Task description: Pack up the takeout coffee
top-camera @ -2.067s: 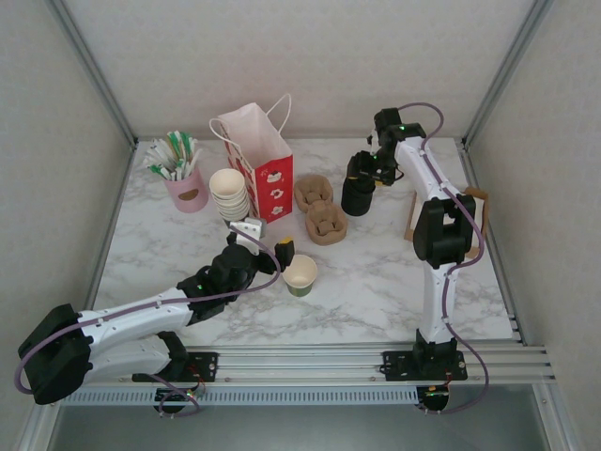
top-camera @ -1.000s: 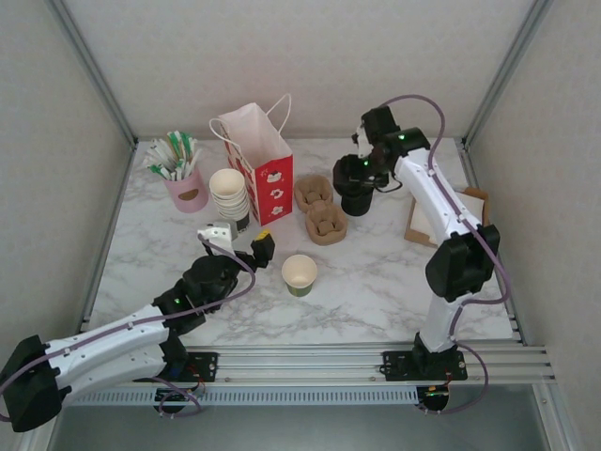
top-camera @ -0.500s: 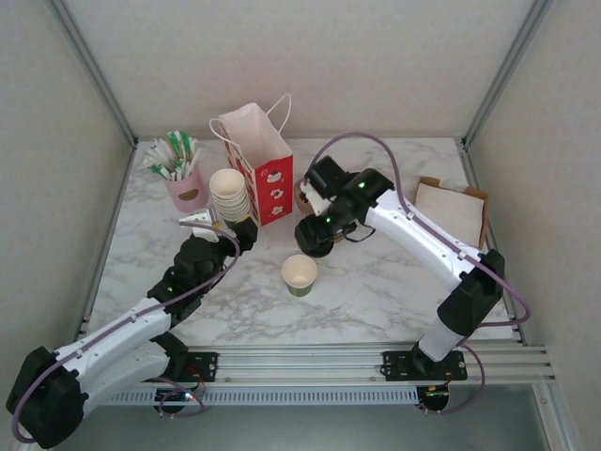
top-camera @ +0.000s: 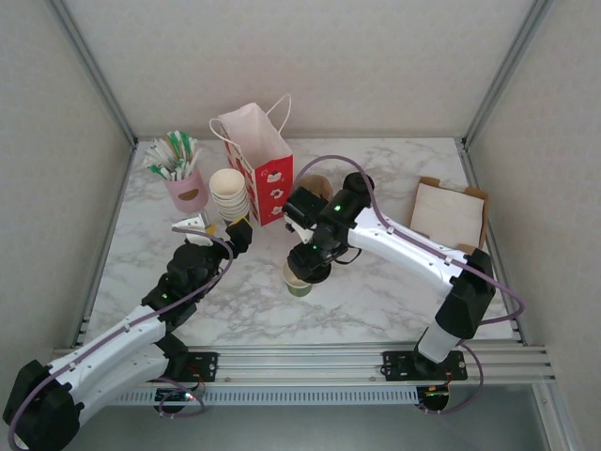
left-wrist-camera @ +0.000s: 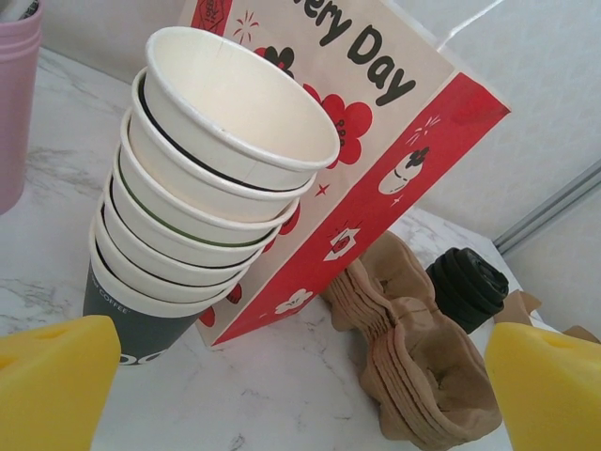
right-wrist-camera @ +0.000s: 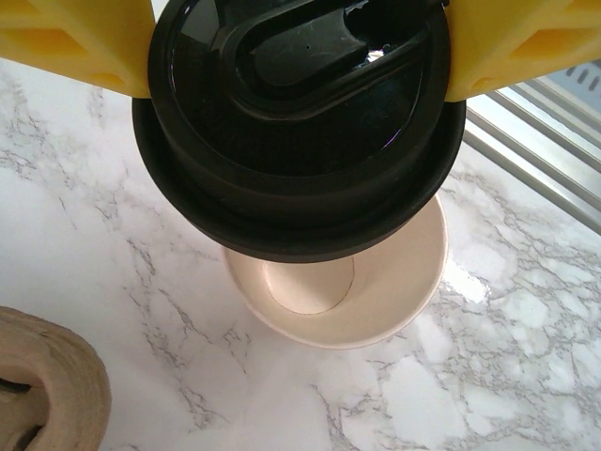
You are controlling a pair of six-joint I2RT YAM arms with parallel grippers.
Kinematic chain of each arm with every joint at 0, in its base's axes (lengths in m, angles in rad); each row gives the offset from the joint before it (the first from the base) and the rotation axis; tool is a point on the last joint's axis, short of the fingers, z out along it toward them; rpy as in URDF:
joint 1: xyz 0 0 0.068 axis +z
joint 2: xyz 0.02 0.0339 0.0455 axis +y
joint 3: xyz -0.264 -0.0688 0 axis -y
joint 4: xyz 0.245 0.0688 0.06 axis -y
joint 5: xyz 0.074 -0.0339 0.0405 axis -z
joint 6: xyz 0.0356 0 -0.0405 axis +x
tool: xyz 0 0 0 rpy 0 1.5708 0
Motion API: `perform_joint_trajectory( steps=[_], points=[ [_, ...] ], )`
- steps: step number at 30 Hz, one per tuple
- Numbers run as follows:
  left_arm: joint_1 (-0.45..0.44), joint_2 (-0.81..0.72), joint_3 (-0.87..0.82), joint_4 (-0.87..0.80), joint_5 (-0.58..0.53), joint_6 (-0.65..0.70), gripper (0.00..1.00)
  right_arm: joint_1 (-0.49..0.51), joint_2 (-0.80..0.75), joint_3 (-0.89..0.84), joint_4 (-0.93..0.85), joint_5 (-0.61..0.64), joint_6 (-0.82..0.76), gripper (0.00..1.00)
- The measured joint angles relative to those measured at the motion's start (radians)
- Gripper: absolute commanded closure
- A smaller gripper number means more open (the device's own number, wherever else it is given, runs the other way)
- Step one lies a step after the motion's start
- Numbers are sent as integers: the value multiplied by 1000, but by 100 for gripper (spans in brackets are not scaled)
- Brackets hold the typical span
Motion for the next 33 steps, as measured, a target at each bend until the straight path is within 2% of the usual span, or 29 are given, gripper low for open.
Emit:
perform_joint_trajectory(
  steps=[10,33],
  points=[
    [0,-21,0,0,-8,0,0,24,50,-18,61,31,13,27],
    [0,-33,0,-1,-7,0,0,42,52,-100,201,50,32,27]
  ],
)
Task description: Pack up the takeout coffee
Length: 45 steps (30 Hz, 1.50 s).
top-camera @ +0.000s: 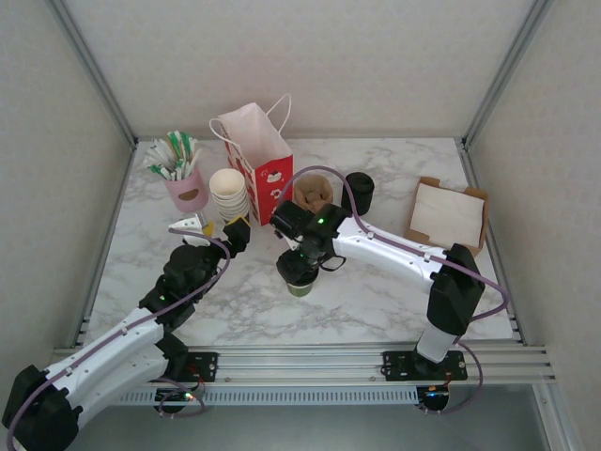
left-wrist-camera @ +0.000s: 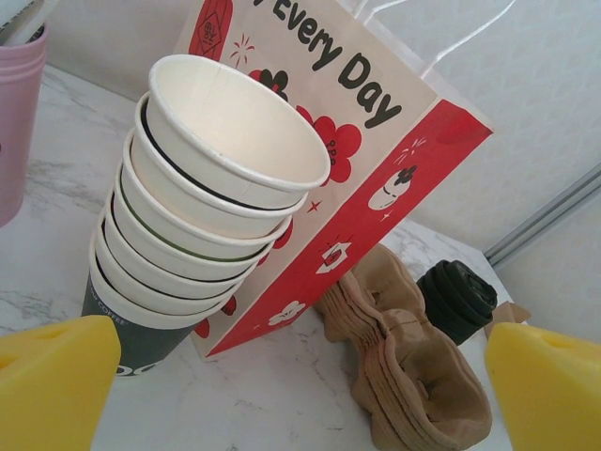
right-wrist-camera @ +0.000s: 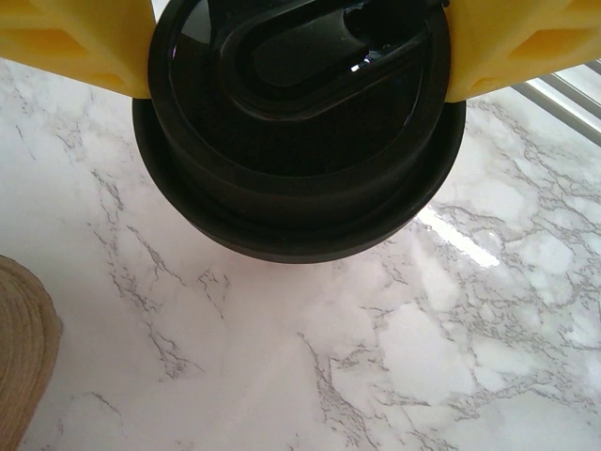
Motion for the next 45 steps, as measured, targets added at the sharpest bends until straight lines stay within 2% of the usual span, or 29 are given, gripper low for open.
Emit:
perform_joint_trajectory(
  steps=[45],
  points=[
    [0,0,0,0,0,0,0,18,14,-48,65,-2,27,27]
  ],
)
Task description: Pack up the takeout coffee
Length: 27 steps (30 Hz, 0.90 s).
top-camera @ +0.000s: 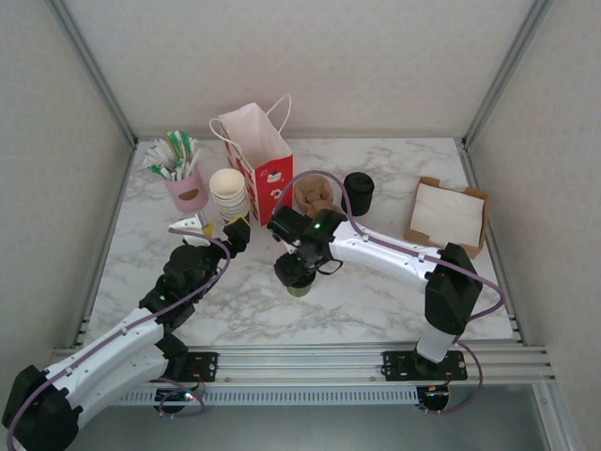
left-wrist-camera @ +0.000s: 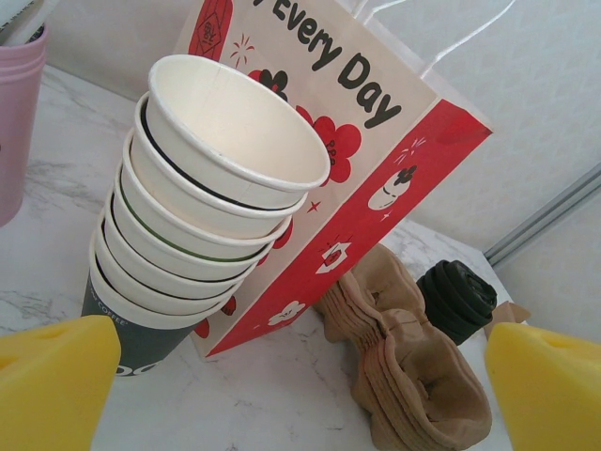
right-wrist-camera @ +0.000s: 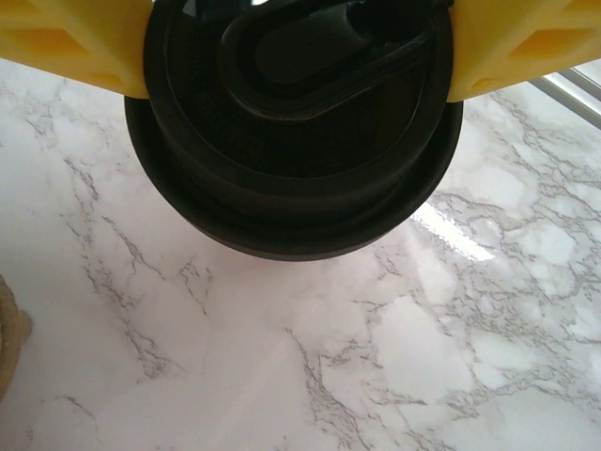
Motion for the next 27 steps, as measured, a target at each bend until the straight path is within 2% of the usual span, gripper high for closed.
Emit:
perform_joint_trajectory(
  steps=[14,27],
  points=[
    [0,0,0,0,0,0,0,15,-55,-92,102,29,26,26],
    [0,0,0,0,1,0,0,17,1,-3,24,25,21,2]
  ],
)
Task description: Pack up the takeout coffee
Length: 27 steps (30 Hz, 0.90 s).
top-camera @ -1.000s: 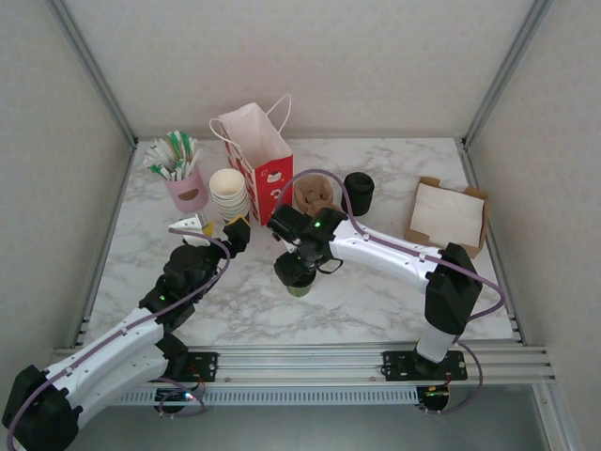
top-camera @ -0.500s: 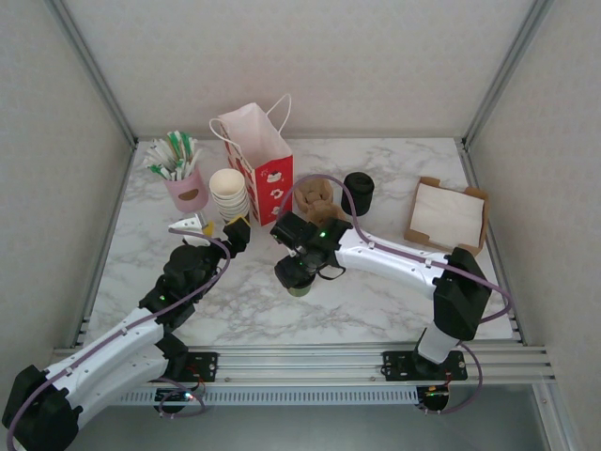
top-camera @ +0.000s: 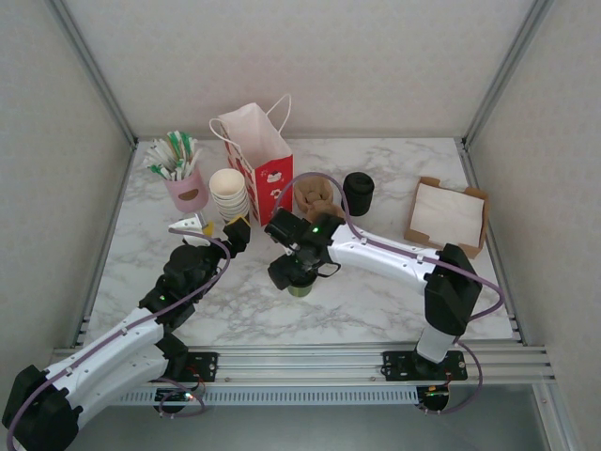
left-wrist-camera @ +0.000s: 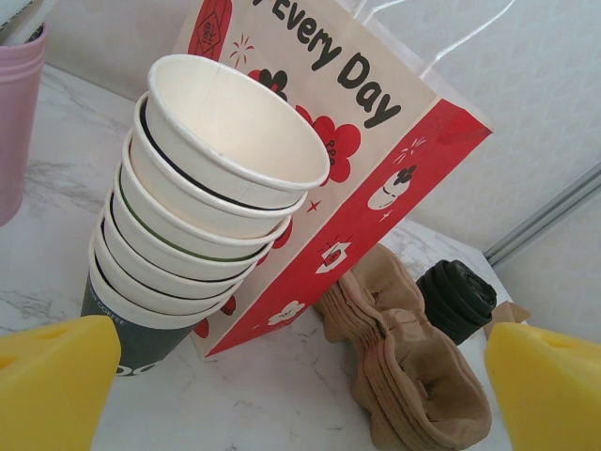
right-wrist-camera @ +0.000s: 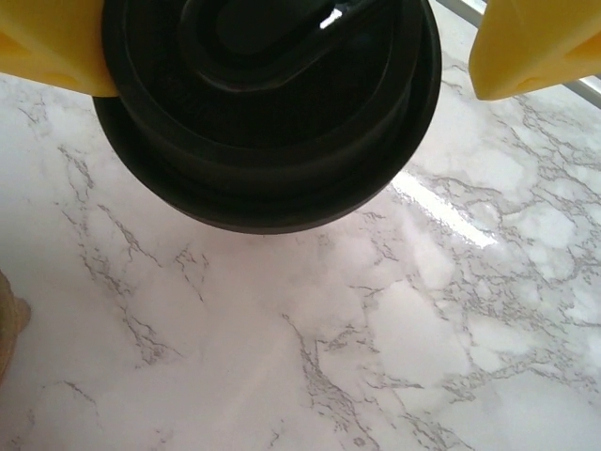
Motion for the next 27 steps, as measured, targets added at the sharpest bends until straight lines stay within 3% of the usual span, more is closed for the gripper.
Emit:
perform_joint_trajectory(
  steps=[19,27],
  points=[
    [0,157,0,36,109,7,0,-13,-87,-56,18,-60,-19,1],
    [0,282,66,36,191,3,3,-74,-127,-93,60,-96,-27,1]
  ],
)
